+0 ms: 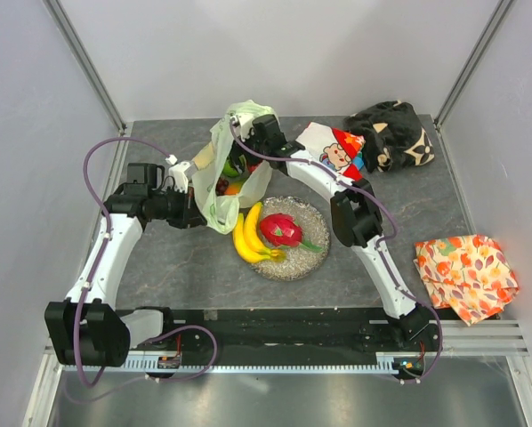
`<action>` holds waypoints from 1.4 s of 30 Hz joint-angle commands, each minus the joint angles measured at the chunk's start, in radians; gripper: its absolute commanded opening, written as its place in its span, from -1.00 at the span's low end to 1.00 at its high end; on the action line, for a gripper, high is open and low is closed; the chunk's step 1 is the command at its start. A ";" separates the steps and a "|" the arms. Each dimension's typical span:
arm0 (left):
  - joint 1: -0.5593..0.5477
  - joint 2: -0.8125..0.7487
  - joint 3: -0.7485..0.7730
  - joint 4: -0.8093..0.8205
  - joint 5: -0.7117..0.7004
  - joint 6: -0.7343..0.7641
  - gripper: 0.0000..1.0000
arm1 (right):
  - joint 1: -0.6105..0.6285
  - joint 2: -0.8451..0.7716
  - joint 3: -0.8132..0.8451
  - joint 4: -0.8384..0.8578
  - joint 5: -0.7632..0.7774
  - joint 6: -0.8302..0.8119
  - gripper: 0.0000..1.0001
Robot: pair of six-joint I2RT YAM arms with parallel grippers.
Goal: Take the fake fruits out of the plastic bag
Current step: Take out the fake fruit from the plastic bag.
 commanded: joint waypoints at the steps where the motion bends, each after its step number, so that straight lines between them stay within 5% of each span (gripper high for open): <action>1: 0.002 0.003 0.034 0.013 0.024 0.027 -0.97 | 0.000 -0.017 0.046 0.014 0.061 0.008 0.91; 18: 0.002 0.062 0.092 0.037 0.035 0.014 -0.97 | -0.012 -0.008 -0.019 -0.093 0.359 -0.234 0.93; 21: 0.002 0.066 0.092 0.047 0.039 0.001 -0.97 | -0.015 -0.006 -0.029 -0.099 0.367 -0.249 0.67; 22: 0.002 0.066 0.092 0.050 0.041 -0.002 -0.97 | -0.015 -0.004 -0.032 -0.101 0.362 -0.256 0.38; 25: 0.002 0.070 0.093 0.059 0.041 -0.003 -0.97 | -0.015 -0.006 -0.029 -0.110 0.340 -0.279 -0.04; 28: 0.002 0.073 0.093 0.070 0.041 -0.009 -0.97 | -0.015 -0.056 -0.029 -0.113 0.305 -0.265 -0.21; 42: 0.000 0.127 0.142 0.165 0.058 -0.034 -0.97 | -0.030 -0.590 -0.337 -0.096 -0.187 -0.064 -0.39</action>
